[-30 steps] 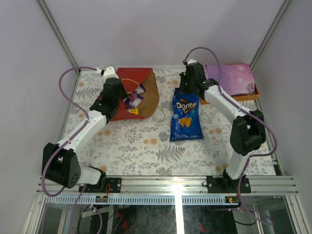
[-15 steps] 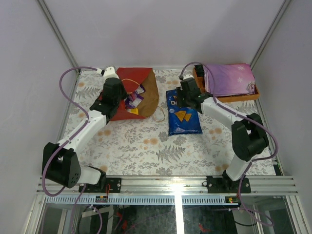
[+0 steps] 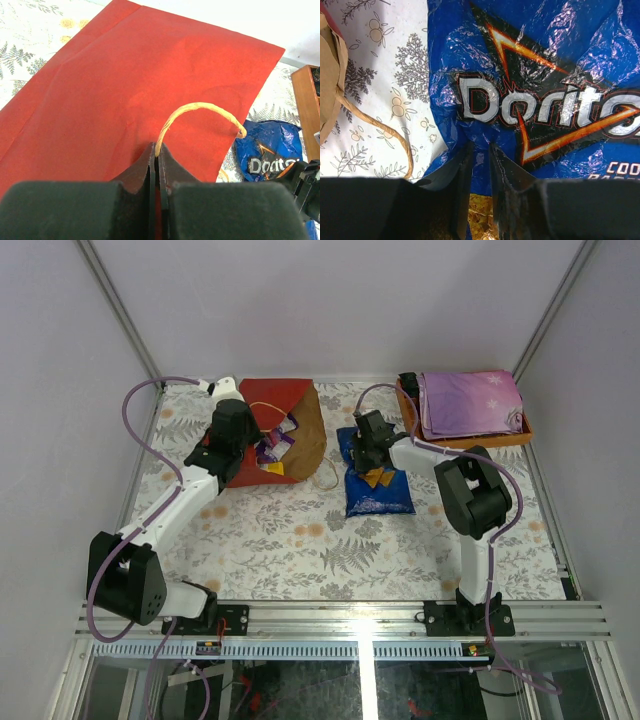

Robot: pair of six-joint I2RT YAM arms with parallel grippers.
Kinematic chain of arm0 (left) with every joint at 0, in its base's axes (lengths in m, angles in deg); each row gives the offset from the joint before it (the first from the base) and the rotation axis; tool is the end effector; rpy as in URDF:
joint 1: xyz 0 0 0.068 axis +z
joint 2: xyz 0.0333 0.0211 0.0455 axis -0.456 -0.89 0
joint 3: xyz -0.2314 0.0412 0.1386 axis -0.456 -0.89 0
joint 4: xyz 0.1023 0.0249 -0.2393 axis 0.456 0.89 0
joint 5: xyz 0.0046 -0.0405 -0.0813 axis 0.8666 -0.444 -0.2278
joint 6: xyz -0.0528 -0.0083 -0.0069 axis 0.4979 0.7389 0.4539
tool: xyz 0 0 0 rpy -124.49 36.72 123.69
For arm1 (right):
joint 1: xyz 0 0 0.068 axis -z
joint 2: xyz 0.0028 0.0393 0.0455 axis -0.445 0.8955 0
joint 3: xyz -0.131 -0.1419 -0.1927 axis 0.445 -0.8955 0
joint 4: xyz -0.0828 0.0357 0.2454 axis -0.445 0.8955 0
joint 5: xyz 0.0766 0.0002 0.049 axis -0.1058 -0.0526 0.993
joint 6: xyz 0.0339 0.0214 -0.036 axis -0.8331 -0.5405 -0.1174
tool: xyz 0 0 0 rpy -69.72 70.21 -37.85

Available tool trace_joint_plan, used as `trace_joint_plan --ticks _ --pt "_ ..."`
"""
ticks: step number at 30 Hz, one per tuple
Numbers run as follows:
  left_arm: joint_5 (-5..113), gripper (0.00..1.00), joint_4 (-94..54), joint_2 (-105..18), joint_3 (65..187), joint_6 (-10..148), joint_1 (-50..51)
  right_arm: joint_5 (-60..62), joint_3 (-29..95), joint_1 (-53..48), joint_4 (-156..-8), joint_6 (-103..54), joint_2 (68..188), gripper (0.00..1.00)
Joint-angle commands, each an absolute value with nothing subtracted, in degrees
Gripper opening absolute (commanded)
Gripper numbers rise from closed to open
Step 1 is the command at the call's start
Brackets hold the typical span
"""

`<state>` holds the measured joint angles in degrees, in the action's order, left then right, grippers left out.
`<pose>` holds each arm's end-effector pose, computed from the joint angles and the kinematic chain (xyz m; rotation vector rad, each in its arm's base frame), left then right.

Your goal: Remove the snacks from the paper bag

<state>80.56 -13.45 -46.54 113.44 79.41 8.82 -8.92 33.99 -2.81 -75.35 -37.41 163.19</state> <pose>0.3042 -0.0889 0.3096 -0.2780 1.9310 -0.1551 0.3835 0.2130 0.1601 -0.1847 2.4132 0.3465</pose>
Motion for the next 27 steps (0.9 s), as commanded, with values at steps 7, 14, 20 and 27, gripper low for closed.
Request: trace_joint_plan --ticks 7,14,20,27 --pt "83.03 0.00 -11.53 -46.40 112.38 78.16 10.05 -9.55 43.11 -0.77 -70.69 -34.46 167.53 0.57" --pt "83.22 0.00 -10.33 -45.91 113.61 77.76 10.08 -8.27 42.98 -1.25 -68.68 -36.35 160.56 0.96" --pt "82.72 0.00 -10.19 -44.66 113.03 78.14 10.08 -14.20 35.11 -3.11 -68.06 -40.17 150.61 1.00" --pt "81.74 0.00 -8.76 -43.97 113.16 78.32 10.11 -18.70 26.45 -6.17 -68.13 -45.18 145.56 0.99"
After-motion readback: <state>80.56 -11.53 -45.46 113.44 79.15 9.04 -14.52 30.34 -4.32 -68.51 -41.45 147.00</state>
